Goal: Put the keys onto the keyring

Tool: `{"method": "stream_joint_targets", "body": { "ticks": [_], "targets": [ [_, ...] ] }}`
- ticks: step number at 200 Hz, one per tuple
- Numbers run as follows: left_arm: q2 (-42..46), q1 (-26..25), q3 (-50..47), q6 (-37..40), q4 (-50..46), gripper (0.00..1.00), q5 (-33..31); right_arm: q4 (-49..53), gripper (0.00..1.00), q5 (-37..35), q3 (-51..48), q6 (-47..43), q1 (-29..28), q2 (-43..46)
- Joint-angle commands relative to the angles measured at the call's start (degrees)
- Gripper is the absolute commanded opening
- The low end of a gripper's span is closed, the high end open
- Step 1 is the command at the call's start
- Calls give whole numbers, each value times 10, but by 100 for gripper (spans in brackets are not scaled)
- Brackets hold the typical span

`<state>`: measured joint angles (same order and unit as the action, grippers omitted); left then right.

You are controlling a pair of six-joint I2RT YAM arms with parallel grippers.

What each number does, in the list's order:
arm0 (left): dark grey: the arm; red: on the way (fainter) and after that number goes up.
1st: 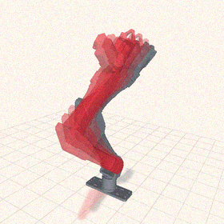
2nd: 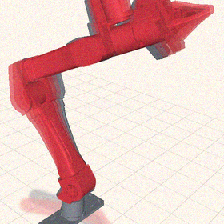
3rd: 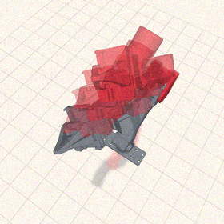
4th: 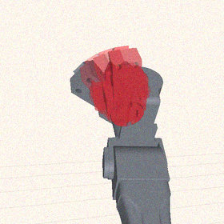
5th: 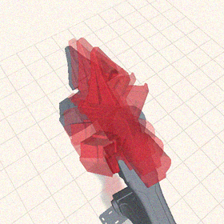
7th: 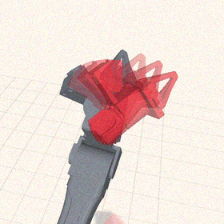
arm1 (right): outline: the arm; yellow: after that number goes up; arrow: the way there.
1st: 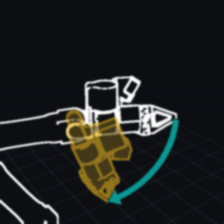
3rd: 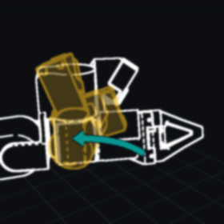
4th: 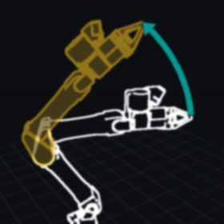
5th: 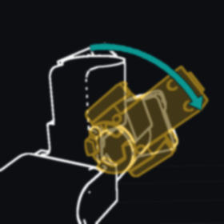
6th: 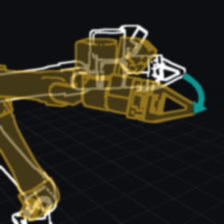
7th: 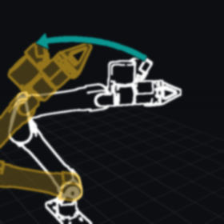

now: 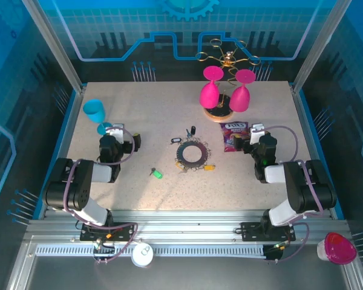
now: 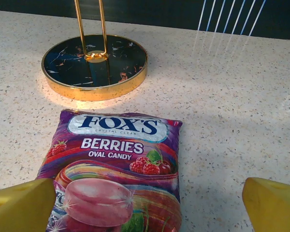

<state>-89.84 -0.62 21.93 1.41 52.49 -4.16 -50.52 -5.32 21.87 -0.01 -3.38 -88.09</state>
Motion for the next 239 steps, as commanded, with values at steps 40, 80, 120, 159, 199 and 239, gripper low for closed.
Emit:
{"method": "stream_joint_targets", "body": {
  "ticks": [40, 80, 120, 159, 199, 239],
  "targets": [
    [9, 4, 3, -10, -2, 99, 12, -5, 100, 9, 10, -5, -3, -3],
    [10, 4, 3, -10, -1, 99, 12, -5, 100, 9, 10, -5, -3, -3],
    [9, 4, 3, -11, -1, 99, 12, -6, 100, 17, 10, -2, 1, -2],
    [9, 5, 3, -12, -4, 99, 14, -8, 100, 29, 8, 0, 6, -2],
    [22, 8, -27, -14, 43, 99, 12, -50, 100, 3, -34, -4, -3, 44],
    [149, 0, -45, -11, -28, 99, -8, 50, 100, -63, -41, -40, -61, 192]
  ]
}}
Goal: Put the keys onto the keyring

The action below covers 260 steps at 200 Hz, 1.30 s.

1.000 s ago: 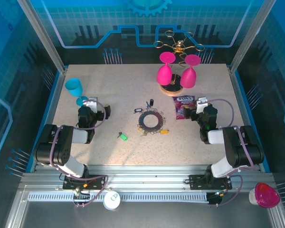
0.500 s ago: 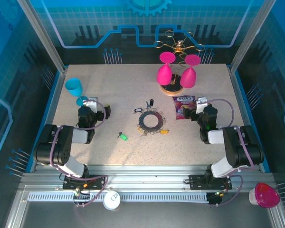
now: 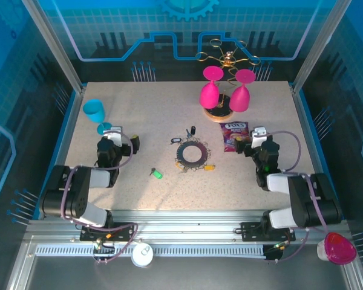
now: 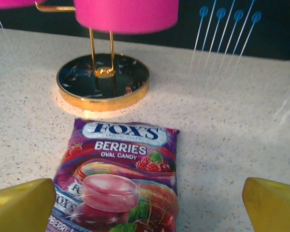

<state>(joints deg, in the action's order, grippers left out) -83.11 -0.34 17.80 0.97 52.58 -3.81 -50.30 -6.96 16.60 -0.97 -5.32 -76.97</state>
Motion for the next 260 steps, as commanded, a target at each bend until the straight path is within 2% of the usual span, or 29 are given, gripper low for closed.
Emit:
{"method": "stream_joint_targets", "body": {
  "ticks": [1, 25, 53, 69, 85, 114, 135, 152, 172, 222, 242, 260],
  "targets": [
    [86, -3, -4, -6, -33, 99, -12, 53, 100, -47, 13, -31, -43, 85],
    [198, -9, 11, -33, -131, 99, -12, 205, 100, -64, 58, 42, -79, 174],
    [292, -12, 43, -116, -266, 99, 23, 434, 88, -58, 120, 216, -99, 235],
    [321, -17, 58, -164, -336, 99, 58, 548, 80, -10, 152, 279, -104, 239],
    [335, -37, 71, -205, -392, 99, 84, 611, 73, 41, 169, 302, -123, 228],
    [330, -113, 101, -265, -494, 98, 62, 672, 60, 60, 194, 290, -189, 195],
    [313, -169, 120, -314, -552, 97, 45, 701, 58, 60, 222, 282, -220, 159],
    [300, -216, 116, -341, -553, 94, 35, 722, 58, 56, 246, 280, -237, 129],
    [279, -263, 117, -361, -556, 92, 17, 735, 57, 59, 268, 277, -241, 102],
    [202, -342, 150, -438, -572, 82, -8, 744, 53, 46, 308, 266, -241, 27],
    [169, -379, 180, -424, -592, 80, -33, 747, 53, 47, 323, 270, -241, 3],
    [138, -389, 211, -408, -622, 80, -45, 736, 51, 50, 324, 275, -233, -6]
  ]
}}
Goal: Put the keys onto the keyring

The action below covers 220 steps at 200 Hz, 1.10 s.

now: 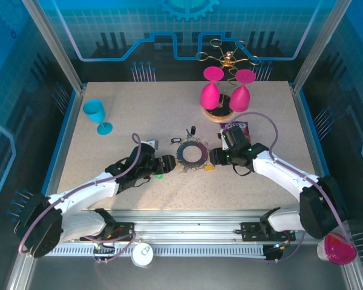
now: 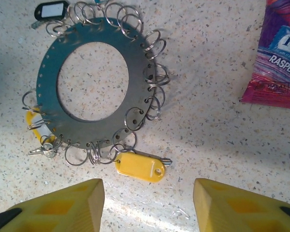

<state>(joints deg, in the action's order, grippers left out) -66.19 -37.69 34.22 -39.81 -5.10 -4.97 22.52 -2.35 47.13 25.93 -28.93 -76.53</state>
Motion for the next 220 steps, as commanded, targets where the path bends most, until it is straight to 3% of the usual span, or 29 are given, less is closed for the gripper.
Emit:
{"method": "stream_joint_targets", "body": {
  "ticks": [1, 31, 84, 133, 220],
  "targets": [
    [-33, -16, 48, 1, -47, 80, -33, 7, 51, 4, 18, 6, 4, -10],
    [-72, -18, 88, 3, -57, 80, -26, -14, 47, 22, 22, 5, 31, -30],
    [-107, -19, 118, -11, -47, 80, -39, -23, 41, 59, 86, -66, 31, -127],
    [-124, -18, 119, -32, -37, 80, -34, -21, 31, 77, 120, -67, 40, -210],
    [-126, -18, 109, -40, -28, 80, -43, -41, 19, 84, 97, -50, 39, -246]
  ]
}}
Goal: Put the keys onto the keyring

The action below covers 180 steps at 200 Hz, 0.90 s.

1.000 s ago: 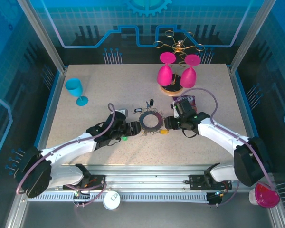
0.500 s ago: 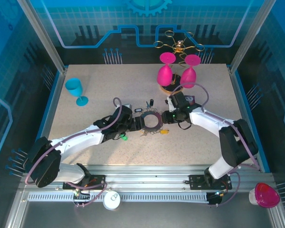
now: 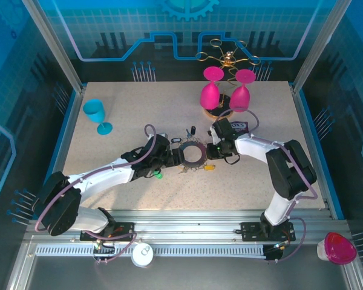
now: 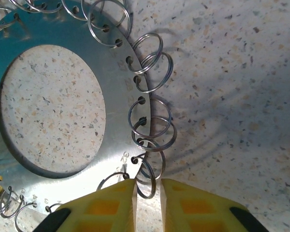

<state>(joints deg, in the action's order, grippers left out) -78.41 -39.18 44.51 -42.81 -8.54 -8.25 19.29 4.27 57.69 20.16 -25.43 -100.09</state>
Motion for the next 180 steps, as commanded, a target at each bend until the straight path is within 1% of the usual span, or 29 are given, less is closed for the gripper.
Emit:
{"method": "stream_joint_targets", "body": {
  "ticks": [1, 52, 81, 120, 127, 145, 163, 180],
  "targets": [
    [-4, -3, 5, -10, 7, 80, -11, -8, 19, 18, -9, 7, 4, -11],
    [-1, -2, 0, -7, 8, 81, -16, -5, 0, 26, -16, 5, 0, -12],
    [-3, -2, -5, -7, 14, 81, -18, 5, 0, 29, -35, 9, -11, 9],
    [-11, 0, -12, -6, 32, 81, -17, 15, 0, 29, -70, 43, -50, 54],
    [-14, 1, -13, -6, 35, 81, -16, 19, 0, 27, -89, 49, -57, 62],
    [-19, 2, -13, -4, 38, 81, -11, 27, 12, 26, -103, 61, -63, 91],
    [-20, 2, -13, 6, 39, 81, -6, 42, 24, 13, -103, 56, -50, 124],
    [-17, 2, -12, 17, 38, 81, -2, 46, 28, 13, -95, 41, -17, 145]
  ]
}}
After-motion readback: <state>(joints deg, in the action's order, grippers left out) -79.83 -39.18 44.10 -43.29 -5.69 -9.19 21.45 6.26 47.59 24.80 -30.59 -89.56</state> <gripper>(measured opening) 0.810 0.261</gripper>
